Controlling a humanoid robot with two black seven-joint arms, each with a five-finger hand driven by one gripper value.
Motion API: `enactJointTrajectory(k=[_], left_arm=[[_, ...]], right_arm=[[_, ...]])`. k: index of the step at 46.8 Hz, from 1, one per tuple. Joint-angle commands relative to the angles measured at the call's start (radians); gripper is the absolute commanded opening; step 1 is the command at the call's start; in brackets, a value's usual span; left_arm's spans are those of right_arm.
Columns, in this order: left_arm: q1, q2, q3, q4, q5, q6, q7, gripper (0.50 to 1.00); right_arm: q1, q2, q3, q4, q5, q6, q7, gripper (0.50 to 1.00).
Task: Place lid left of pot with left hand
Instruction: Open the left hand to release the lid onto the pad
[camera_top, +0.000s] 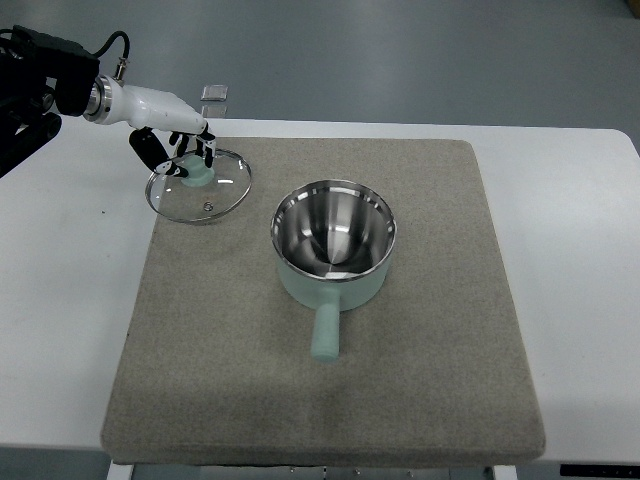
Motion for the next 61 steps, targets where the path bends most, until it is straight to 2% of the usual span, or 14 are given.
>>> enactJointTrajectory(k=[1,8,20,37,45,46,48,49,50,52,53,56,58,61], left_arm=[[0.002,-0.003,0.002,0.001,-0.004,0.003,0.0,0.5],[0.016,-0.026,0.0,0.022,-0.006,0.006,0.0,0.5],[0.029,-0.064,-0.001,0.073,-0.024,0.053,0.0,0.5],[0.029,-0.077,0.005,0.076,-0.035,0.058,0.0,0.5],[0.029,-0.078,0.014,0.076,-0.027,0.121,0.0,0.5],[0.029,-0.078,0.014,0.076,-0.029,0.122,0.0,0.518],[0.029,-0.078,0.016,0.076,-0.029,0.13,0.0,0.614],[0.029,-0.078,0.016,0.076,-0.029,0.132,0.0,0.685],[0.029,-0.078,0.016,0.076,-0.03,0.133,0.0,0.732],[0.029,-0.078,0.016,0.076,-0.03,0.136,0.0,0.793],[0.029,-0.078,0.016,0.076,-0.03,0.139,0.0,0.812],[0.029,-0.078,0.019,0.076,-0.03,0.139,0.0,0.821],[0.031,-0.078,0.02,0.076,-0.03,0.139,0.0,0.846],[0.031,-0.078,0.022,0.076,-0.03,0.139,0.0,0.849]], right_arm=[[-0.001,0.0,0.0,0.0,0.001,0.0,0.0,0.921],[-0.001,0.0,0.0,0.0,0.001,0.0,0.0,0.924],[-0.001,0.0,0.0,0.0,-0.001,0.0,0.0,0.924],[0.001,0.0,0.0,0.0,0.001,0.0,0.0,0.924],[-0.001,0.0,0.0,0.0,0.001,0.0,0.0,0.921],[-0.001,0.0,0.0,0.0,0.001,0.0,0.0,0.923],[-0.001,0.0,0.0,0.0,0.001,0.0,0.0,0.921],[0.001,0.0,0.0,0.0,0.001,0.0,0.0,0.923],[-0.001,0.0,0.0,0.0,0.001,0.0,0.0,0.924],[0.001,0.0,0.0,0.0,0.001,0.0,-0.002,0.924],[-0.001,0.0,0.0,0.0,-0.001,0.0,0.0,0.924],[-0.001,0.0,0.0,0.0,-0.001,0.0,0.0,0.921],[-0.001,0.0,0.0,0.0,0.001,0.0,0.0,0.924],[-0.001,0.0,0.0,0.0,-0.001,0.0,0.0,0.921]])
